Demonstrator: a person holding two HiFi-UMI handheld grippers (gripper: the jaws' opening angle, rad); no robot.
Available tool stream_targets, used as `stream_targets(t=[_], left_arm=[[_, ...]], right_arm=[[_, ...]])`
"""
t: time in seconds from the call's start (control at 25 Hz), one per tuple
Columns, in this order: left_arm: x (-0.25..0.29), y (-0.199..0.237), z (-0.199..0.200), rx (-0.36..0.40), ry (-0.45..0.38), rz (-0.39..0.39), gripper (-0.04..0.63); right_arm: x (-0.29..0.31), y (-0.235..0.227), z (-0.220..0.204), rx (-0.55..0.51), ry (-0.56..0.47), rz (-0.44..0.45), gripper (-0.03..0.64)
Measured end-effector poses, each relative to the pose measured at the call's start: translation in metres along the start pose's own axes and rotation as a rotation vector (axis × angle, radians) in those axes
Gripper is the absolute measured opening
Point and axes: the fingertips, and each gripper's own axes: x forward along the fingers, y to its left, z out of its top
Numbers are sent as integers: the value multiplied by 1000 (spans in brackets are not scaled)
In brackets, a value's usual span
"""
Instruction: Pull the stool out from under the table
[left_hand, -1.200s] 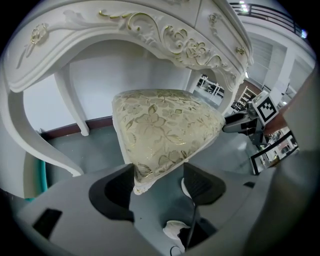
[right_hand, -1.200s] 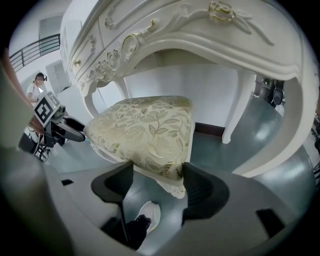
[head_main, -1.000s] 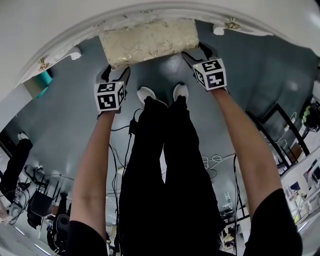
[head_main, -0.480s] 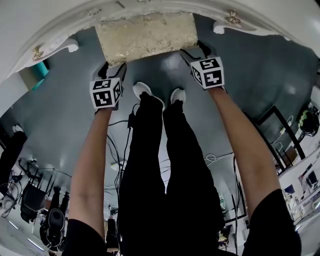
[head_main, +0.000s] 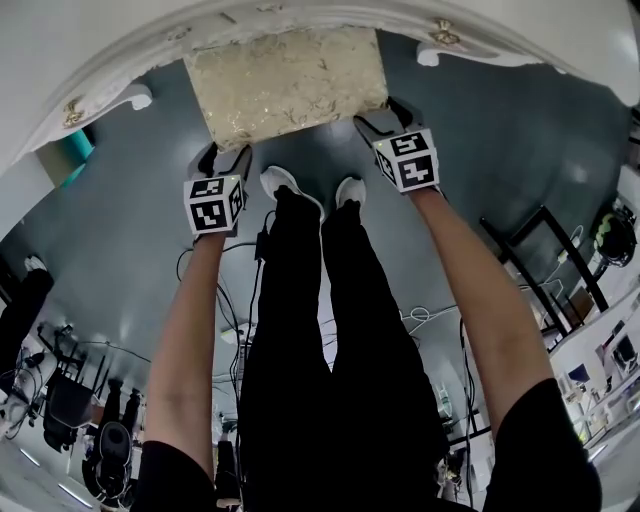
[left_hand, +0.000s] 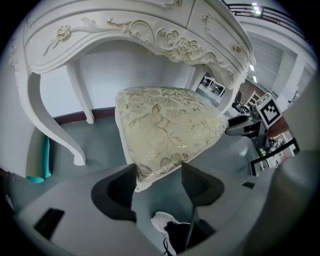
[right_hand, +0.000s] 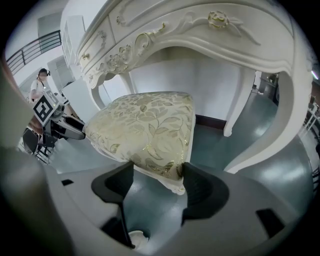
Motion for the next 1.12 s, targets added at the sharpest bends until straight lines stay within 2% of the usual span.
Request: stream_targets(t=[0.32, 0.76, 1.12], left_arm=[[0, -5, -11, -9, 11, 1, 296], [-1, -7, -19, -5, 26, 20, 296], [-3, -15, -29, -8, 27, -2, 295]], right_arm=[[2, 0, -3, -17, 12, 14, 324], [-4, 7, -19, 8, 28, 10, 324], [-13, 13, -39, 42, 38, 7, 322]])
